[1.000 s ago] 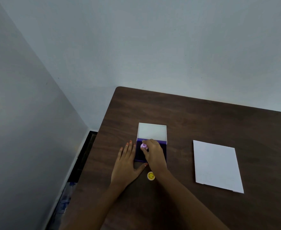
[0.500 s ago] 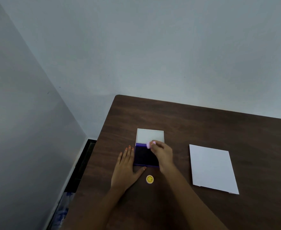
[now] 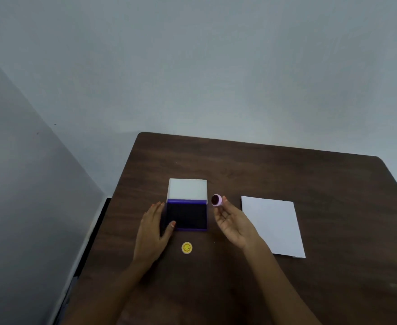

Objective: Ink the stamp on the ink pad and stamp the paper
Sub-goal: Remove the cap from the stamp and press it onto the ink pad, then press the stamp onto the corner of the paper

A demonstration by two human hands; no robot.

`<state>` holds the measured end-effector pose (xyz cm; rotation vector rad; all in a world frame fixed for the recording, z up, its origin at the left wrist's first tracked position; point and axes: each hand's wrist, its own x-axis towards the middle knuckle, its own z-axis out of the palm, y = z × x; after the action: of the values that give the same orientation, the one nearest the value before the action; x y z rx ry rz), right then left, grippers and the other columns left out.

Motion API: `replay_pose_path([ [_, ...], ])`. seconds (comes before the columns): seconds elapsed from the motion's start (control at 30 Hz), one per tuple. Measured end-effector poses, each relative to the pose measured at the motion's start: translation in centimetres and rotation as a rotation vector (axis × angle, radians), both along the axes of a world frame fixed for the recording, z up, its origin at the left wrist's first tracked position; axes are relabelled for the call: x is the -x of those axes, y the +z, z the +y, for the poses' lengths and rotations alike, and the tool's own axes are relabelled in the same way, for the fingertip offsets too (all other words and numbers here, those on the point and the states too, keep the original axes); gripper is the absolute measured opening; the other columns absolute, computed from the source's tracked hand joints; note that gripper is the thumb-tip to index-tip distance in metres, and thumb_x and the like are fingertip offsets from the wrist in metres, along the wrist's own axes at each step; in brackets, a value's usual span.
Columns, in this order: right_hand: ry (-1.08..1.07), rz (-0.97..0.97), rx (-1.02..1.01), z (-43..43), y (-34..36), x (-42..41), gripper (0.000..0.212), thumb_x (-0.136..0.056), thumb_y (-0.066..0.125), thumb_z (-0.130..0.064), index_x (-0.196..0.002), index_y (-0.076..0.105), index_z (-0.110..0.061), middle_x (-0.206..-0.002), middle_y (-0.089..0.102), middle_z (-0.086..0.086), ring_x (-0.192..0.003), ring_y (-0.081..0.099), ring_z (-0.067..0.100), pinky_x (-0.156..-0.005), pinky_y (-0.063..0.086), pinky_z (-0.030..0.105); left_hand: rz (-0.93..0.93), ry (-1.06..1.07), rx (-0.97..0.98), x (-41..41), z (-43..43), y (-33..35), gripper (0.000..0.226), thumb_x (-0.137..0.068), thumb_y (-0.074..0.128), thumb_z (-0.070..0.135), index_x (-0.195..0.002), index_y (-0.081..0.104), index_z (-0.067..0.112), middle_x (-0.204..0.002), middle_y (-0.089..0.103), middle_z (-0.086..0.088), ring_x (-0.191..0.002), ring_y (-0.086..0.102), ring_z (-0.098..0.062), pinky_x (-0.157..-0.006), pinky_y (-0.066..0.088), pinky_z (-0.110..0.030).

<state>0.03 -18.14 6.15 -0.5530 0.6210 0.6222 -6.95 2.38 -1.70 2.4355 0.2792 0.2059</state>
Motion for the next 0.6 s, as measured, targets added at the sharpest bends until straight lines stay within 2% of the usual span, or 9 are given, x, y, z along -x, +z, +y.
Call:
replay_pose_path([
  [0.1,-0.092,0.005,0.081,-3.5,-0.5,-0.2,0.011,-0.083,0.059,-0.006,-0.091,0.065,-0.002,-0.076,0.076,0.013,-0.07,0.073,0.019,-0.053,0.058,0.024,-0.115,-0.003,-0.09,-1.9,-2.9,1.6,0.04,-0.086,0.06,0.011,-0.125,0.049,0.007,-0.13,0.053,-0.017,-0.124,0.045,-0.03,-0.105,0.033,-0.047],
  [0.17,-0.144,-0.013,0.153,-6.0,-0.9,-0.6,0.014,-0.084,0.058,-0.008,-0.094,0.065,-0.002,-0.078,0.076,0.011,-0.073,0.073,0.017,-0.055,0.059,0.023,-0.134,-0.121,-0.088,-3.3,-6.4,2.7,0.036,-0.084,0.061,0.009,-0.12,0.054,0.009,-0.127,0.056,-0.013,-0.12,0.049,-0.027,-0.104,0.035,-0.042],
  [0.23,-0.165,-0.054,0.264,-8.3,-1.2,-1.1,0.02,-0.085,0.058,-0.01,-0.102,0.063,-0.001,-0.093,0.072,0.011,-0.087,0.069,0.017,-0.066,0.059,0.022,-0.08,-0.268,-0.031,-4.1,-10.5,3.1,0.038,-0.087,0.058,0.016,-0.125,0.051,0.015,-0.134,0.051,-0.008,-0.127,0.042,-0.018,-0.109,0.028,-0.034],
  [0.3,-0.191,-0.095,0.375,-10.0,-1.4,-1.8,0.025,-0.085,0.058,-0.01,-0.107,0.06,0.001,-0.105,0.065,0.012,-0.097,0.062,0.018,-0.083,0.055,0.025,-0.021,-0.396,-0.051,-4.5,-14.6,2.3,0.045,-0.091,0.051,0.028,-0.133,0.041,0.018,-0.144,0.04,-0.006,-0.135,0.031,-0.016,-0.113,0.013,-0.028],
  [0.37,-0.179,-0.126,0.473,-11.0,-1.4,-2.5,0.017,-0.086,0.057,-0.01,-0.099,0.063,-0.002,-0.105,0.065,0.011,-0.101,0.06,0.018,-0.096,0.047,0.03,0.037,-0.449,-0.107,-4.6,-17.9,1.3,0.057,-0.092,0.044,0.04,-0.141,0.025,0.018,-0.153,0.024,-0.005,-0.141,0.017,-0.017,-0.112,-0.001,-0.028],
  [0.43,-0.151,-0.167,0.528,-11.6,-1.4,-3.0,0.011,-0.086,0.057,-0.011,-0.091,0.066,-0.006,-0.098,0.067,0.008,-0.098,0.062,0.017,-0.094,0.046,0.028,0.08,-0.435,-0.155,-4.8,-20.0,0.3,0.068,-0.091,0.04,0.049,-0.144,0.013,0.018,-0.156,0.009,-0.003,-0.142,0.003,-0.018,-0.109,-0.011,-0.035],
  [0.5,-0.075,-0.239,0.682,-11.7,-1.5,-3.6,0.01,-0.085,0.06,-0.016,-0.087,0.069,-0.011,-0.091,0.07,0.0,-0.089,0.067,0.01,-0.082,0.052,0.019,0.136,-0.403,-0.191,-4.9,-20.9,-0.7,0.078,-0.087,0.038,0.058,-0.145,0.004,0.018,-0.156,0.001,-0.002,-0.14,-0.007,-0.016,-0.108,-0.015,-0.04],
  [0.57,-0.002,-0.311,0.873,-11.2,-1.9,-4.0,0.01,-0.083,0.063,-0.022,-0.077,0.07,-0.018,-0.085,0.071,-0.005,-0.084,0.066,0.009,-0.077,0.051,0.018,0.17,-0.373,-0.236,-4.9,-20.9,-1.2,0.084,-0.083,0.037,0.065,-0.145,0.004,0.018,-0.156,0.004,-0.003,-0.141,-0.001,-0.02,-0.109,-0.011,-0.044],
  [0.6,0.027,-0.34,0.971,-10.9,-2.2,-4.3,0.011,-0.082,0.065,-0.025,-0.074,0.069,-0.019,-0.084,0.07,-0.006,-0.084,0.063,0.011,-0.075,0.048,0.019,0.169,-0.367,-0.256,-4.9,-20.8,-1.2,0.085,-0.081,0.04,0.067,-0.144,0.012,0.016,-0.155,0.014,-0.005,-0.141,0.012,-0.023,-0.11,-0.001,-0.048],
])
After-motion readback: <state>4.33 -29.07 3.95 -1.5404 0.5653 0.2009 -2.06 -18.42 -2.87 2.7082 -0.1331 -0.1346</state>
